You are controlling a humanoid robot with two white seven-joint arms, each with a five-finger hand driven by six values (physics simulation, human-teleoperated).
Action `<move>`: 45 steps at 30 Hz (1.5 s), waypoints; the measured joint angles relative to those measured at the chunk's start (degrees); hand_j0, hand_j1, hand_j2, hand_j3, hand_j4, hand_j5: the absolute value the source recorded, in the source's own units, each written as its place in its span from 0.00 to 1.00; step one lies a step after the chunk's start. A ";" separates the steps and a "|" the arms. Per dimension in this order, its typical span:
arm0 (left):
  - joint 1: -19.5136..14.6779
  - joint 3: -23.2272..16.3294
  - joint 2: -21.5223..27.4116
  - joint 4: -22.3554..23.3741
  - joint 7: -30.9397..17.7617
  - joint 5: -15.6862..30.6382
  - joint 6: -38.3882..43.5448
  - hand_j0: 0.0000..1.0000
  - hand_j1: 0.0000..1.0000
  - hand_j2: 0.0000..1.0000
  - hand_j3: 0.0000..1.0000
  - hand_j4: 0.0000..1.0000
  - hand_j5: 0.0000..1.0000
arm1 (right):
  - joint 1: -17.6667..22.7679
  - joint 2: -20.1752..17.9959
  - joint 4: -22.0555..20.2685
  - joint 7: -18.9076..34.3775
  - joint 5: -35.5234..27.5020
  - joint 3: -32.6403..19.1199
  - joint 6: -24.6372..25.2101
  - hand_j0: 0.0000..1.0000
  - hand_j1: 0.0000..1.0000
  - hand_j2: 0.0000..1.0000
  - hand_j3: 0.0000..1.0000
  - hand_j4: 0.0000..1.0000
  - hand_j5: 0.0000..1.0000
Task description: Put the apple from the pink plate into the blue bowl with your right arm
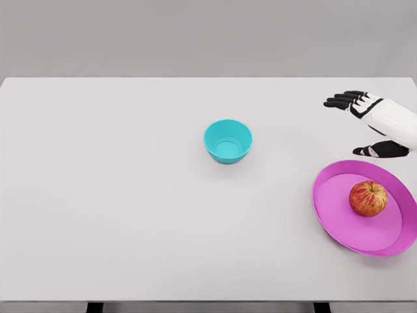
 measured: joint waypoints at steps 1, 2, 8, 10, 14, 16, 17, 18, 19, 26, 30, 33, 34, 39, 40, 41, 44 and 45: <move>0.00 0.00 0.00 0.00 0.00 0.00 0.00 1.00 1.00 1.00 1.00 1.00 1.00 | -0.18 -0.08 0.06 0.00 -0.02 -0.06 0.00 1.00 1.00 1.00 1.00 1.00 1.00; -0.09 0.00 0.00 0.00 0.00 0.00 0.00 1.00 1.00 1.00 1.00 1.00 1.00 | -0.18 -0.22 0.07 0.00 -0.06 -0.20 0.00 1.00 1.00 1.00 1.00 1.00 1.00; 0.00 0.00 0.00 0.00 0.00 0.00 0.00 1.00 1.00 1.00 1.00 1.00 1.00 | 0.70 -3.19 -0.32 -0.10 -0.26 -2.02 0.00 1.00 1.00 1.00 1.00 1.00 1.00; -0.09 0.00 0.00 0.00 0.00 0.00 0.00 1.00 1.00 1.00 1.00 1.00 1.00 | 0.70 -4.04 -0.40 4.73 -0.30 -3.75 0.00 1.00 1.00 1.00 1.00 1.00 1.00; -0.09 0.00 0.00 -0.01 0.00 0.00 0.00 1.00 1.00 1.00 1.00 1.00 1.00 | 1.14 -4.81 -0.26 23.20 -0.51 -10.46 -0.06 1.00 1.00 1.00 1.00 1.00 1.00; -0.09 0.00 0.00 0.00 0.00 0.00 0.00 1.00 1.00 1.00 1.00 1.00 1.00 | 1.23 -4.98 -0.16 29.68 -0.62 -12.66 -0.10 1.00 1.00 1.00 1.00 1.00 1.00; 0.00 0.00 0.00 -0.01 0.00 0.00 0.00 1.00 1.00 1.00 1.00 1.00 1.00 | 2.45 -5.09 -0.16 31.69 -0.63 -13.31 -0.12 1.00 1.00 1.00 1.00 1.00 1.00; -0.09 0.00 0.00 -0.01 0.00 0.00 0.00 1.00 1.00 1.00 1.00 1.00 1.00 | 3.33 -5.27 -0.24 33.13 -0.63 -13.78 -0.14 1.00 1.00 1.00 1.00 1.00 1.00; 0.00 0.01 0.00 0.00 0.00 0.00 0.00 1.00 1.00 1.00 1.00 1.00 1.00 | 4.30 -5.46 -0.35 34.15 -0.63 -14.12 -0.16 1.00 1.00 1.00 1.00 1.00 1.00; 0.00 0.00 0.00 -0.01 0.00 0.00 0.00 1.00 1.00 1.00 1.00 1.00 1.00 | 6.94 -5.71 -0.66 36.50 -0.74 -14.82 -0.17 1.00 1.00 1.00 1.00 1.00 1.00; -0.09 0.00 0.00 -0.01 0.00 0.00 0.00 1.00 1.00 1.00 1.00 1.00 1.00 | 8.00 -5.40 -0.73 36.68 -0.70 -14.71 -0.16 1.00 1.00 1.00 1.00 1.00 1.00; -0.09 0.00 0.00 -0.01 0.00 0.00 0.00 1.00 1.00 1.00 1.00 1.00 1.00 | 8.70 -5.15 -0.77 36.72 -0.68 -14.55 -0.16 1.00 1.00 1.00 1.00 1.00 1.00; -0.09 0.00 0.00 -0.01 0.00 0.00 0.00 1.00 1.00 1.00 1.00 1.00 1.00 | 8.96 -4.94 -0.77 36.73 -0.65 -14.53 -0.16 1.00 1.00 1.00 1.00 1.00 1.00; -0.09 0.00 0.00 0.00 0.00 0.00 0.00 1.00 1.00 1.00 1.00 1.00 1.00 | 9.84 -2.87 -0.57 36.74 -0.29 -14.36 -0.15 1.00 1.00 1.00 1.00 1.00 1.00; 0.00 0.00 0.00 0.00 0.00 0.00 0.00 1.00 1.00 1.00 1.00 1.00 1.00 | 9.93 -2.37 -0.44 36.74 -0.22 -14.32 -0.15 1.00 1.00 1.00 1.00 1.00 1.00; -0.09 0.00 0.00 0.00 0.00 0.00 0.00 1.00 1.00 1.00 1.00 1.00 1.00 | 9.93 -1.88 -0.30 36.74 -0.09 -14.27 -0.15 1.00 1.00 1.00 1.00 1.00 1.00; -0.09 0.00 0.00 0.00 0.00 0.00 0.00 1.00 1.00 1.00 1.00 1.00 1.00 | 9.84 -0.70 0.23 36.74 0.76 -13.99 -0.14 1.00 1.00 1.00 1.00 1.00 1.00; -0.09 0.00 0.00 0.00 0.00 0.00 0.00 1.00 1.00 1.00 1.00 1.00 1.00 | 9.84 -0.41 0.48 36.74 0.96 -13.81 -0.14 1.00 1.00 1.00 1.00 1.00 1.00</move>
